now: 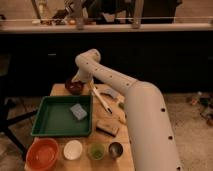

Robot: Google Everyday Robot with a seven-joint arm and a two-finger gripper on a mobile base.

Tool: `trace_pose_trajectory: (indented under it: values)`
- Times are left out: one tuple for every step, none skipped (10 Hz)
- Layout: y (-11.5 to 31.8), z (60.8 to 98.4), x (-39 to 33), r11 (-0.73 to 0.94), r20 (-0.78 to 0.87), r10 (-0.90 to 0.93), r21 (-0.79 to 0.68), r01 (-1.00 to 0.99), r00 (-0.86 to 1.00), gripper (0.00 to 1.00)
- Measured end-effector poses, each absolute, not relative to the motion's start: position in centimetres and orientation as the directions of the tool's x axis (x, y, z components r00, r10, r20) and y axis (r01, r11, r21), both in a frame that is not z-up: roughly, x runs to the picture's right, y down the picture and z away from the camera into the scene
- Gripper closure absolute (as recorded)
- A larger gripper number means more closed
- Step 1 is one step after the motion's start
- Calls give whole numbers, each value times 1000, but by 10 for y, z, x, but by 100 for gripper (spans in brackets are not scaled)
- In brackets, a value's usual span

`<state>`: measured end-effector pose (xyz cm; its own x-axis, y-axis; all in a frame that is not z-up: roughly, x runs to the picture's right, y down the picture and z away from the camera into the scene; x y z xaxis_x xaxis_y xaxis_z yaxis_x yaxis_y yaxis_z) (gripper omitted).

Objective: Stack bowls on top of each other

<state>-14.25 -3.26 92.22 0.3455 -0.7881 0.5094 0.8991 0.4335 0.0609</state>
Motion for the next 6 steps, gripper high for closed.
trace_pose_trajectory:
  values:
    - [-33,926,-144,436,503,-791,65,898,347,20]
    - [-32,932,-145,450,493,-790,64,891,364,20]
    - [-29,937,-146,461,489,-788,64,885,375,20]
    - [-26,942,-149,467,489,-786,67,882,379,20]
    - [-25,945,-152,470,490,-784,69,880,381,20]
    - [-22,949,-156,480,493,-778,68,875,389,20]
